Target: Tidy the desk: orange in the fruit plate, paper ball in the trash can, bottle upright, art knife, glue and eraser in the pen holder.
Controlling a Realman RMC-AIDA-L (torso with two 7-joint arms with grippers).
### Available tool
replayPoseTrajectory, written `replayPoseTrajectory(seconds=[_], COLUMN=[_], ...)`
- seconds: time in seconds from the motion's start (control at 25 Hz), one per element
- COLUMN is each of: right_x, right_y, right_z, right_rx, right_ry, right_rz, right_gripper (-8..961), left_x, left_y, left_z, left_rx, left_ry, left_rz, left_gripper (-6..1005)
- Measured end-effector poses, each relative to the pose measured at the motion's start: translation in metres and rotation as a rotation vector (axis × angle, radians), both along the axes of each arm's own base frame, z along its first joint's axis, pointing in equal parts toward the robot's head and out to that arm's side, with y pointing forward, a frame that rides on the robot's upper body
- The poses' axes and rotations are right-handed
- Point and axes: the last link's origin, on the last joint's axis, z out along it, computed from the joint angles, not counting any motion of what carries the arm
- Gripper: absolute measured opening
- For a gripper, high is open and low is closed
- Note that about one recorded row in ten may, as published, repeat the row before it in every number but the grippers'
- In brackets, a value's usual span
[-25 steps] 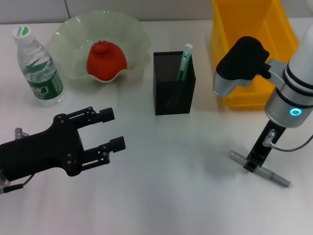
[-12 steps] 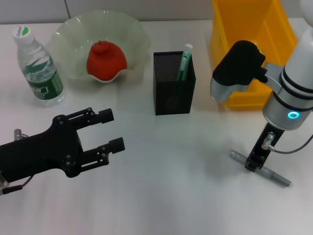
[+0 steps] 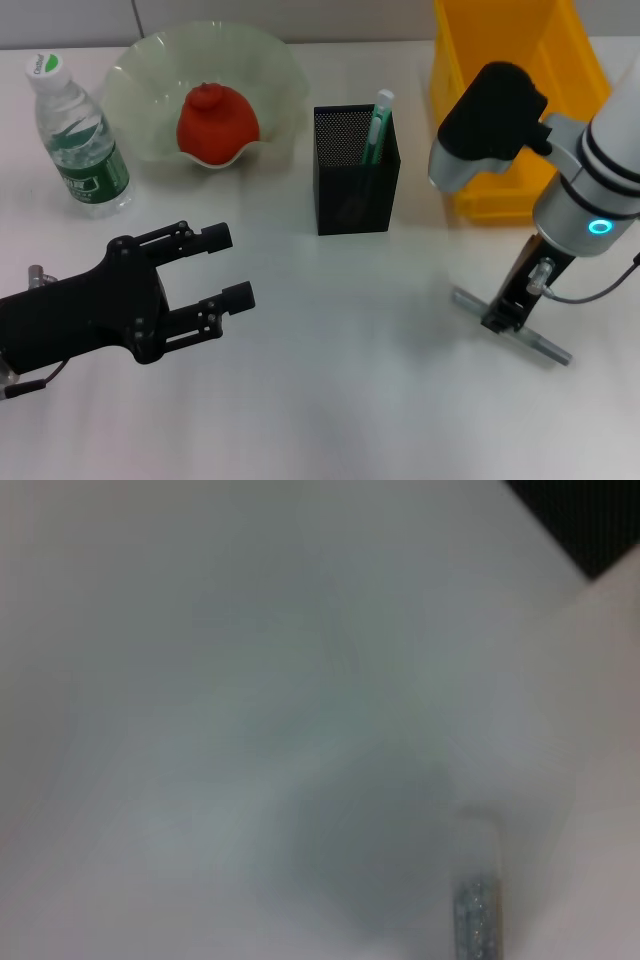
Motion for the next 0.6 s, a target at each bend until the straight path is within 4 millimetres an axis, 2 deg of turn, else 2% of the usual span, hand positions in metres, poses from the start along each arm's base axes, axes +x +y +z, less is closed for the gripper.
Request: replayPoseTrajectory(seconds=[0.12,0.2,0.24,0.28,0.32,0.36,0.4,0.44,0.48,0.6], right_x=[-0.007,-0.017,-0.023,-0.023,-0.028,-0.028,-0.030,-0.029,-0.029,-0.026], right_y=[-0.001,-0.003,-0.003,-0.003,0.000,0.000,0.001,0.004,0.004,0.006], right_z=[0.006,0.012,0.021,0.021,0.034,0.034,0.038,0.046,0.046,0.051], right_rx=[0.036,0.071,0.116,0.116,0.173,0.173,0.195,0.233,0.233,0.275], right_ry=[0.061,0.153,0.256,0.256,0.397,0.397,0.479,0.645,0.645,0.909], right_rz=[0.040,0.091,0.127,0.127,0.155,0.155,0.165,0.175,0.175,0.208], right_gripper=[142,141,140,140,139,139,138,138,137,136], left_x=[0.000,0.000,0.000,0.000,-0.001,-0.001,-0.001,-0.001,-0.001,-0.001], left_y=[0.000,0.000,0.000,0.000,0.000,0.000,0.000,0.000,0.000,0.000], left_z=[0.000,0.000,0.000,0.000,0.000,0.000,0.000,0.000,0.000,0.000], left_rx=[0.000,0.000,0.000,0.001,0.002,0.002,0.002,0.002,0.002,0.003], left_ry=[-0.001,-0.001,-0.001,0.000,0.002,0.002,0.003,0.003,0.003,0.003], left_rz=[0.000,0.001,0.001,0.003,0.004,0.005,0.005,0.005,0.005,0.005], left_gripper=[699,699,699,700,700,700,700,700,700,700])
